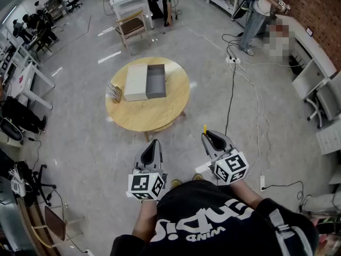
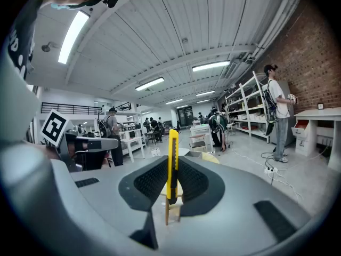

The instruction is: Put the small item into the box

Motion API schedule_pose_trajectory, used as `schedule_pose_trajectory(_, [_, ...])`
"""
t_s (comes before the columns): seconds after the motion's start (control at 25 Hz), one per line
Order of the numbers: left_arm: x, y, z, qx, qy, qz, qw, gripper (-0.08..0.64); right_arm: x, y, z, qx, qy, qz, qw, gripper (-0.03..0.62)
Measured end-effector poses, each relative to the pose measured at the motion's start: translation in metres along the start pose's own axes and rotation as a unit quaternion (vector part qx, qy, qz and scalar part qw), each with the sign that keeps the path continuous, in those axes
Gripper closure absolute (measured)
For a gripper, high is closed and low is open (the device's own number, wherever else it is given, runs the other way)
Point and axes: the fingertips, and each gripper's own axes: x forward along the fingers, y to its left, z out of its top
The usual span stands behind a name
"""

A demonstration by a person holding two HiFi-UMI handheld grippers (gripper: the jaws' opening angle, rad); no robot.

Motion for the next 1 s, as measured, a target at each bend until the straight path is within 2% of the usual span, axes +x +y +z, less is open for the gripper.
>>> schedule_pose_trajectory(0.32, [0.004,-0.001,0.002,0.004,0.003,0.006,1.0000,0.552,0.004,0.001,0.003,-0.001,-0.005,0.021,1.000,0.541])
schedule_pose_trajectory(0.64, [0.009,-0.018,-0.009,-0.005,-0.012,0.031,0.9994,0.552,-0.002,-0.013,0.003,-0.023,-0.006,0.044,0.999,0.541])
schedule_pose_trajectory(1.0, [0.024,-0.026,-0.012,-0.004,-0.017,0.047,0.9988,0.552,0.005,-0.034,-0.002,-0.013,-0.001,0.058,0.998,0.541])
